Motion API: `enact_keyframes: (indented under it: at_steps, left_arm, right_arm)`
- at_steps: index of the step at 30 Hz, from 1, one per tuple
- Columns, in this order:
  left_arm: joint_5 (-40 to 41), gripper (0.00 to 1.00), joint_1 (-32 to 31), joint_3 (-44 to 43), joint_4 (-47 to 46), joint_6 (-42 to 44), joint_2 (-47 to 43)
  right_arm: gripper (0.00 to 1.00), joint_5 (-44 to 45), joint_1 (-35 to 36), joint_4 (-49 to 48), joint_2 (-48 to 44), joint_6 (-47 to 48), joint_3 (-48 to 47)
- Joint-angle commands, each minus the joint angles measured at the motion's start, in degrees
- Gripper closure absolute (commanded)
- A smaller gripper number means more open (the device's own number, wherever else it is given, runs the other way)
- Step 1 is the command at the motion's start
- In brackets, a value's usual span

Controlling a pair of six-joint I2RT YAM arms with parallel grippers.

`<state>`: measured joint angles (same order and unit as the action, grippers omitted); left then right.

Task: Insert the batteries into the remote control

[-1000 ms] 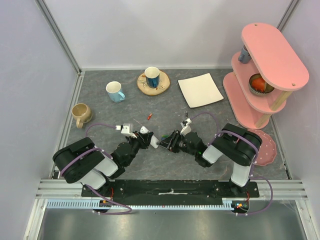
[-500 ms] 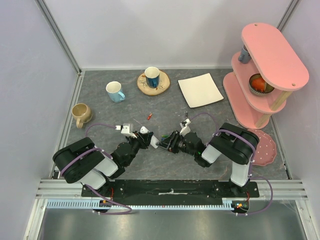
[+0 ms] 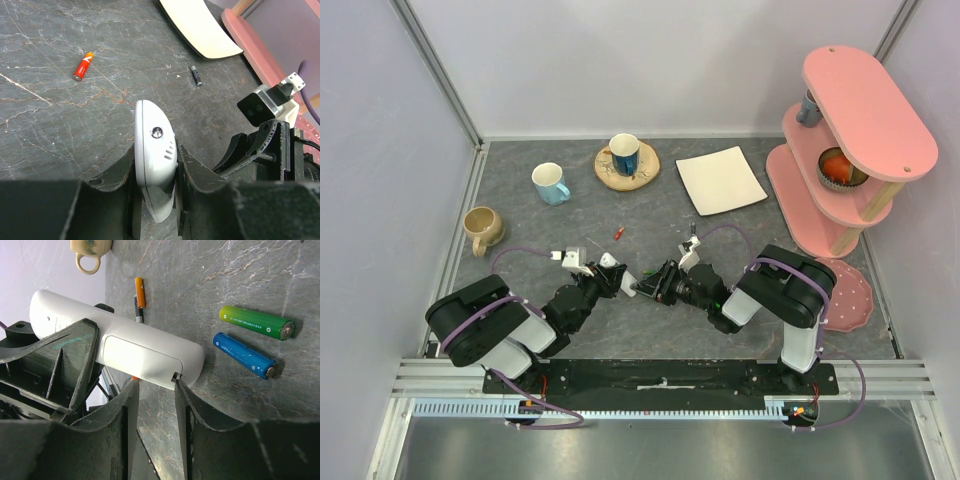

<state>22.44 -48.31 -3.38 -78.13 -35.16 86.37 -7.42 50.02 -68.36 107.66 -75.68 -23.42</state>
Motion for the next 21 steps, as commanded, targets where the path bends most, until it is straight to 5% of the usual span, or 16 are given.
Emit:
enact_keyframes:
  at_steps: [1, 21]
  left_arm:
    - [0.42, 0.98, -0.55, 3.38, -17.23, -1.14, 0.29]
    - [1.38, 0.98, -0.55, 4.69, -17.23, -1.58, -0.23]
  right_arm:
    - [0.59, 0.48, -0.27, -3.36, 0.54, -0.08, -1.72]
    - [0.53, 0.65, -0.89, -1.16, 0.54, 1.5, -0.75]
